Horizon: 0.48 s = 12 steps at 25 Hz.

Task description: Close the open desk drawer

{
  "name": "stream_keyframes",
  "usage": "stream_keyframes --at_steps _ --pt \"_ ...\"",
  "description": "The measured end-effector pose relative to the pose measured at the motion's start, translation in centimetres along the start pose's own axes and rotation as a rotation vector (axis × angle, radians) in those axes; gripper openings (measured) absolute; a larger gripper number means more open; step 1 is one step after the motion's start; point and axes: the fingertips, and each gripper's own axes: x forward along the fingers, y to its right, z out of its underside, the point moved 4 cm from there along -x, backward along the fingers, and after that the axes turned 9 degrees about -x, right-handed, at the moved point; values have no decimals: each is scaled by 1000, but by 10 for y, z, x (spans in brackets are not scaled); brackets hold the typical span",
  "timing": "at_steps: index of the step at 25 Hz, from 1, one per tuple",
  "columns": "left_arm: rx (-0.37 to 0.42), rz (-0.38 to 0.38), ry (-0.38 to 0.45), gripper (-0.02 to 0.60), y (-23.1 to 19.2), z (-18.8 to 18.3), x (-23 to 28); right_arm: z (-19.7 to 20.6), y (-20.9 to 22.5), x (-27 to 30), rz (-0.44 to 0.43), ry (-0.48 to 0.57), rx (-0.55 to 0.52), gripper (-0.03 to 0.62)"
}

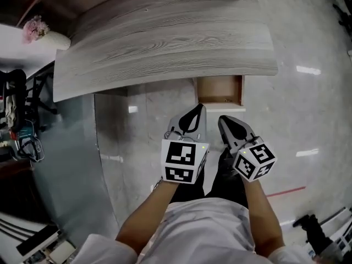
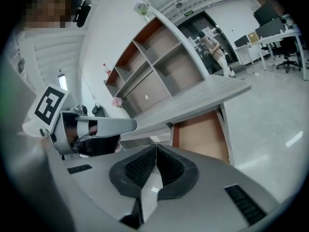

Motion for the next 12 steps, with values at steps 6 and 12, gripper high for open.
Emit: stream_keyframes --at_steps 6,12 --pt "32 95 -29 3 -10 15 3 33 -10 6 85 69 141 2" --pt "74 144 -65 3 -12 29 13 71 4 15 135 177 346 2"
